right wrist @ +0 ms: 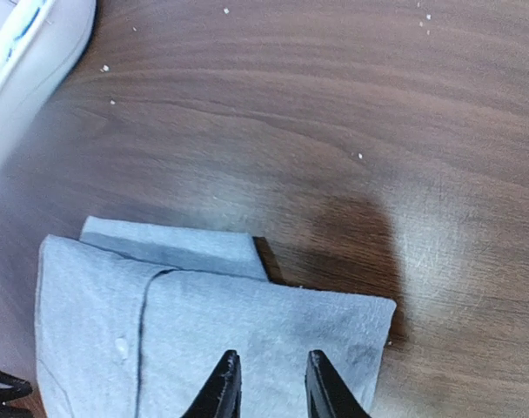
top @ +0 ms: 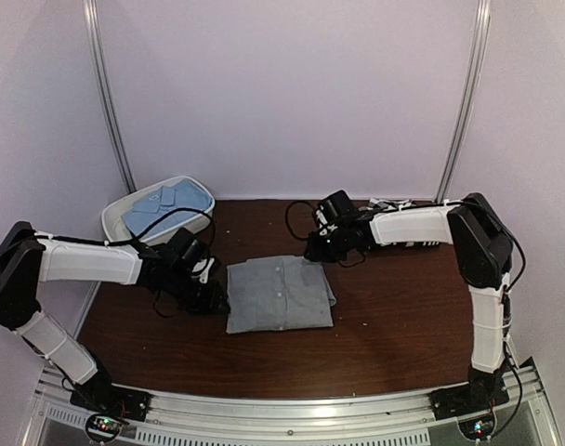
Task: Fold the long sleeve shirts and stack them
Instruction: Smooth out the square-folded shirt at the center of the board.
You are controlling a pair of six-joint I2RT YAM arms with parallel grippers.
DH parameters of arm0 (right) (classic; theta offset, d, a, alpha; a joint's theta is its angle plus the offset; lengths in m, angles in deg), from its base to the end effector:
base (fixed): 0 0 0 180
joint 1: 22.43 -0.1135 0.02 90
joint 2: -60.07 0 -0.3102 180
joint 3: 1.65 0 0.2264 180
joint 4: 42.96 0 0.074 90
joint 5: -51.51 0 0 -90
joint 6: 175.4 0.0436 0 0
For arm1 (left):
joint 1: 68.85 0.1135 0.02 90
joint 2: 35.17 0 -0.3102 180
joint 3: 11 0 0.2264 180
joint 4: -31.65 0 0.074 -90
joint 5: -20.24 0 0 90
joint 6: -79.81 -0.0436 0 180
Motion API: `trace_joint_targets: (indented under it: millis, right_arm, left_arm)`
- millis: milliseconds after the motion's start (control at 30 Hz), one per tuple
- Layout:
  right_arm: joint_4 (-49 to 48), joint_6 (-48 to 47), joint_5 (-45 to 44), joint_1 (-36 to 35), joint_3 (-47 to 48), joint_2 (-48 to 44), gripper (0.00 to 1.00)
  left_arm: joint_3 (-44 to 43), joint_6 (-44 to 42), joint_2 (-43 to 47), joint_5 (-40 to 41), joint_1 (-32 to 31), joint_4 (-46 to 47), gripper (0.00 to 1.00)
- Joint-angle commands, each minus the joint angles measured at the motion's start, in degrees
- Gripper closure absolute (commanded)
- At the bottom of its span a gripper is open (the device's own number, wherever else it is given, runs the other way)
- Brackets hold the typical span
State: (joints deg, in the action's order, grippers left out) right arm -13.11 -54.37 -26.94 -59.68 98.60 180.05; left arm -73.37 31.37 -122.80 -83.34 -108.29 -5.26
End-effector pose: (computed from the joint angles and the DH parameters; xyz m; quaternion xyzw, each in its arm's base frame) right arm 0.3639 0.2877 0.2169 -0.0854 0.9304 0.2710 0.2315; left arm 0.1991 -0.1771 0.2239 0.0106 0.9642 -0.2424 0.1071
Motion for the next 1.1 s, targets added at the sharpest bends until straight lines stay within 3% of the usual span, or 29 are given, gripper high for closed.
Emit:
trace_joint_targets:
  millis: [0,100,500,933,1067]
  right_arm:
    - [0.7,-1.2,-1.7,0.2,-1.4,-7.4,0.70]
    - [0.6,-1.3,-1.9,0.1,-3.3,-10.3,0.66]
    - [-0.9,-0.3,-1.9,-0.6,-13.2,-20.9,0.63]
    - [-3.4,1.3,-1.3,-1.9,-20.5,-24.7,0.61]
    - [-4.0,1.5,-1.0,-2.2,-21.1,-24.6,0.60]
  left_arm:
    - [-1.9,1.6,-0.5,-2.6,4.1,4.2,0.60]
    - [-2.6,1.3,-2.5,-4.8,6.0,6.1,0.54]
    - [-5.5,0.7,-10.3,-10.4,7.4,10.3,0.52]
    - [-4.1,4.1,-13.2,-13.4,6.5,14.8,0.54]
    - [-3.7,5.8,-14.4,-12.9,5.6,16.2,0.60]
